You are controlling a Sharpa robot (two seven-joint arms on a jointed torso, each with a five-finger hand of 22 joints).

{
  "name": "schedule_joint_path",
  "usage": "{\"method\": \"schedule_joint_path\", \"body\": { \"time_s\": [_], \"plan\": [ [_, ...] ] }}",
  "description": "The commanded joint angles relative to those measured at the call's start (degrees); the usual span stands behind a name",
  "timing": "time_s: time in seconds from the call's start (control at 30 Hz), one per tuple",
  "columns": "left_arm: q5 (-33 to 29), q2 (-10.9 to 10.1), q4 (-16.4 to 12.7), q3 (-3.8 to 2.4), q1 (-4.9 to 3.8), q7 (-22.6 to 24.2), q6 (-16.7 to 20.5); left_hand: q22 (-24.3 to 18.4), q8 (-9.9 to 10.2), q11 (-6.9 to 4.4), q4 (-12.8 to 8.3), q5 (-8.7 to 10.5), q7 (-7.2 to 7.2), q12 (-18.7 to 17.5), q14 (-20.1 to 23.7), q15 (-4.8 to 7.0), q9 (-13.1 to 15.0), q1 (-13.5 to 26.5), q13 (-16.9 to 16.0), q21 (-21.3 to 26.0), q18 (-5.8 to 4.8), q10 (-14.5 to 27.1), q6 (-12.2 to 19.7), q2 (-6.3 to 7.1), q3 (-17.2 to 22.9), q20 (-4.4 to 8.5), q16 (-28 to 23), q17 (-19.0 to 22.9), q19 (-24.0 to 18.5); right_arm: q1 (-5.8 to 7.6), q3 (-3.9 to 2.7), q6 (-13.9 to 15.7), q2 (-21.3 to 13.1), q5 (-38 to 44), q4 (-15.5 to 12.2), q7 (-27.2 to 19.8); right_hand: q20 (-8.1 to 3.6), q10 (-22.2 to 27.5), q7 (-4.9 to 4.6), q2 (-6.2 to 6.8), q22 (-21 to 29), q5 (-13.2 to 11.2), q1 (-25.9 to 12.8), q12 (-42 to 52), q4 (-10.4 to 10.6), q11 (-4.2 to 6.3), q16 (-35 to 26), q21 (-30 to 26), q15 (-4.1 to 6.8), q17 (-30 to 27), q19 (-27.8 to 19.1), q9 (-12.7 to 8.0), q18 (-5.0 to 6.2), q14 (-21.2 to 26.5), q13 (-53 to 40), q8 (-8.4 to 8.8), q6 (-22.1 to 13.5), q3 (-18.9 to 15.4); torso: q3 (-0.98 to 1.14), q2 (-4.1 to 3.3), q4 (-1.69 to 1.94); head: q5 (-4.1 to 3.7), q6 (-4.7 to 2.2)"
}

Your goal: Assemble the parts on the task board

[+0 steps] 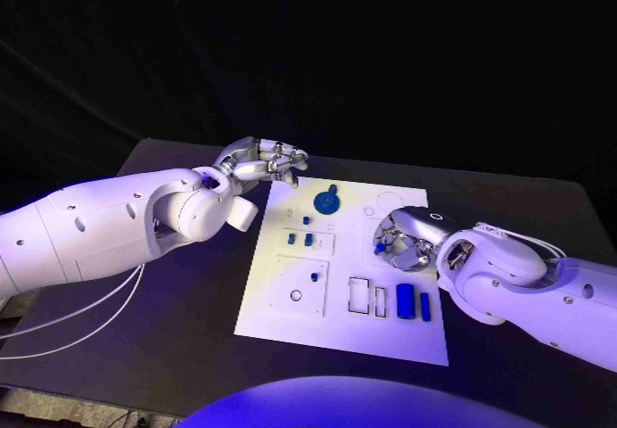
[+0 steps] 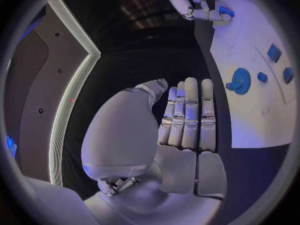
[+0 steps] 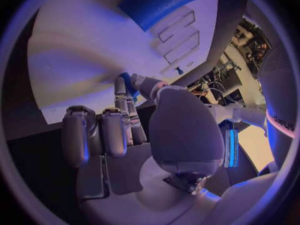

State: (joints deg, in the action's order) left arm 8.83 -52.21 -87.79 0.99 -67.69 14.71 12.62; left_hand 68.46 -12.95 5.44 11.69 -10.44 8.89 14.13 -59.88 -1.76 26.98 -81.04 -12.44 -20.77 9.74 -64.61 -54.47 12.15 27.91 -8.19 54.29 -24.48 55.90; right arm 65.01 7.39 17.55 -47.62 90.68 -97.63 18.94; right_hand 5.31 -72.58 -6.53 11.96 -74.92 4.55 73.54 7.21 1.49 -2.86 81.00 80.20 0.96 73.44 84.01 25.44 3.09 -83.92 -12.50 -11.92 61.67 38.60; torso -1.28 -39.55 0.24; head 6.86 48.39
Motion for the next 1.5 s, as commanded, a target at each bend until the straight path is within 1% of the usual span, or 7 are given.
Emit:
{"method": "schedule_joint_path", "body": {
  "time_s": [0.03, 0.23, 0.53, 0.7, 0.87, 1.13, 1.5],
  "plan": [
    [-0.28, 0.03, -0.16, -0.04, -0.02, 0.14, -0.96, -0.05, 0.08, 0.16, -0.32, -0.15, -0.09, -0.30, -0.05, -0.35, 0.05, 0.60, -0.05, 0.39, 0.61, 0.39, 0.45, -0.06, -0.09, -0.21, -0.28, 0.05, -0.12, -0.12, 0.03, 1.77, -0.20, 1.28, -0.79, 0.28, -0.55, -0.43, 0.21, -1.30, -12.46, -0.07, 0.43, -0.35, -0.17, 0.14, 0.20, 0.16, 0.48, 0.00, 2.36, 1.23, -1.08, -2.55, -0.09, -0.82, 0.66, 0.41, -0.05, 0.07, -0.01, 0.01, 0.01],
    [-0.28, 0.06, -0.08, -0.04, -0.02, 0.09, -0.98, -0.06, 0.07, 0.15, -0.35, -0.16, -0.09, -0.29, -0.05, -0.34, 0.05, 0.58, -0.05, 0.40, 0.61, 0.40, 0.46, -0.08, -0.07, -0.21, -0.28, 0.05, -0.11, 0.23, -0.09, 2.70, -1.71, 1.40, -2.92, 0.21, -0.58, -0.43, 0.22, -1.35, -12.44, -0.10, 0.45, -0.42, -0.25, 0.15, 0.13, 0.07, 0.50, -0.13, 2.32, 1.34, -1.06, -2.52, -0.12, -0.93, 0.70, 0.48, -0.03, 0.17, -0.02, 0.03, -0.09],
    [-0.28, 0.29, 0.26, -0.03, -0.02, 0.02, -1.07, -0.10, 0.06, 0.14, -0.46, -0.19, -0.11, -0.29, -0.06, -0.33, 0.07, 0.50, -0.07, 0.41, 0.63, 0.43, 0.48, -0.14, 0.01, -0.21, -0.30, 0.05, -0.07, 2.13, -0.58, 3.08, -4.06, -0.58, -8.21, 0.15, -0.62, -0.43, 0.23, -1.31, -12.42, -0.33, 0.23, -0.56, -0.25, 0.12, 0.09, 0.03, 0.50, -0.18, 2.30, 1.55, -1.06, -2.51, -0.18, -1.11, 0.75, 0.45, -0.02, 0.15, -0.03, 0.29, -0.17],
    [-0.29, 0.45, 0.43, -0.03, -0.02, 0.01, -1.14, -0.10, 0.06, 0.14, -0.46, -0.19, -0.11, -0.29, -0.06, -0.33, 0.07, 0.50, -0.07, 0.41, 0.63, 0.43, 0.48, -0.14, 0.01, -0.21, -0.30, 0.05, -0.07, 2.41, -0.68, 3.16, -3.06, -1.99, -10.31, -0.33, -0.62, -0.45, 0.24, -1.31, -12.42, -0.38, 0.11, -0.59, -0.22, 0.11, 0.08, 0.03, 0.49, -0.21, 2.30, 1.62, -1.06, -2.50, -0.20, -1.17, 0.74, 0.44, -0.01, 0.09, -0.03, 0.59, -0.14],
    [-0.30, 0.75, 0.71, -0.03, -0.02, 0.02, -1.25, -0.13, 0.04, 0.14, -0.55, -0.21, -0.10, -0.29, -0.06, -0.32, 0.08, 0.45, -0.09, 0.42, 0.63, 0.46, 0.51, -0.20, 0.08, -0.20, -0.31, 0.05, -0.04, 1.52, -0.61, 3.00, 1.07, -2.42, -10.42, -1.30, -0.63, -0.45, 0.25, -1.30, -12.39, -0.38, 0.07, -0.61, -0.21, 0.11, 0.07, -0.08, 0.49, -0.23, 2.26, 1.65, -1.03, -2.50, -0.21, -1.18, 0.73, 0.44, 0.01, 0.09, -0.02, 0.84, -0.14],
    [-0.31, 1.15, 0.88, -0.02, -0.01, -0.06, -1.36, -0.13, 0.04, 0.14, -0.55, -0.21, -0.10, -0.29, -0.06, -0.32, 0.08, 0.45, -0.09, 0.42, 0.63, 0.46, 0.51, -0.20, 0.08, -0.20, -0.31, 0.05, -0.04, -1.25, -0.18, 2.43, 7.65, -0.83, -8.89, -3.28, -0.64, -0.44, 0.24, -1.37, -12.31, -0.23, 0.02, -0.70, -0.24, 0.12, -0.03, -0.38, 0.50, -0.39, 2.14, 1.74, -0.97, -2.46, -0.25, -1.19, 0.57, 0.51, -0.07, 0.01, 0.12, 1.09, -0.19],
    [-0.31, 1.14, 0.88, -0.02, -0.01, -0.13, -1.43, -0.13, 0.04, 0.14, -0.55, -0.21, -0.10, -0.29, -0.06, -0.32, 0.08, 0.45, -0.09, 0.42, 0.63, 0.46, 0.51, -0.20, 0.08, -0.20, -0.31, 0.05, -0.04, -3.72, 0.31, 1.60, 10.78, 0.28, -6.67, -3.88, -0.67, -0.44, 0.23, -1.42, -12.30, 0.15, 0.05, -0.83, -0.43, 0.14, -0.02, -0.39, 0.52, -0.37, 2.13, 1.93, -0.97, -2.47, -0.32, -1.27, 0.39, 0.61, -0.03, 0.05, -0.07, 1.90, 0.06]
  ]
}}
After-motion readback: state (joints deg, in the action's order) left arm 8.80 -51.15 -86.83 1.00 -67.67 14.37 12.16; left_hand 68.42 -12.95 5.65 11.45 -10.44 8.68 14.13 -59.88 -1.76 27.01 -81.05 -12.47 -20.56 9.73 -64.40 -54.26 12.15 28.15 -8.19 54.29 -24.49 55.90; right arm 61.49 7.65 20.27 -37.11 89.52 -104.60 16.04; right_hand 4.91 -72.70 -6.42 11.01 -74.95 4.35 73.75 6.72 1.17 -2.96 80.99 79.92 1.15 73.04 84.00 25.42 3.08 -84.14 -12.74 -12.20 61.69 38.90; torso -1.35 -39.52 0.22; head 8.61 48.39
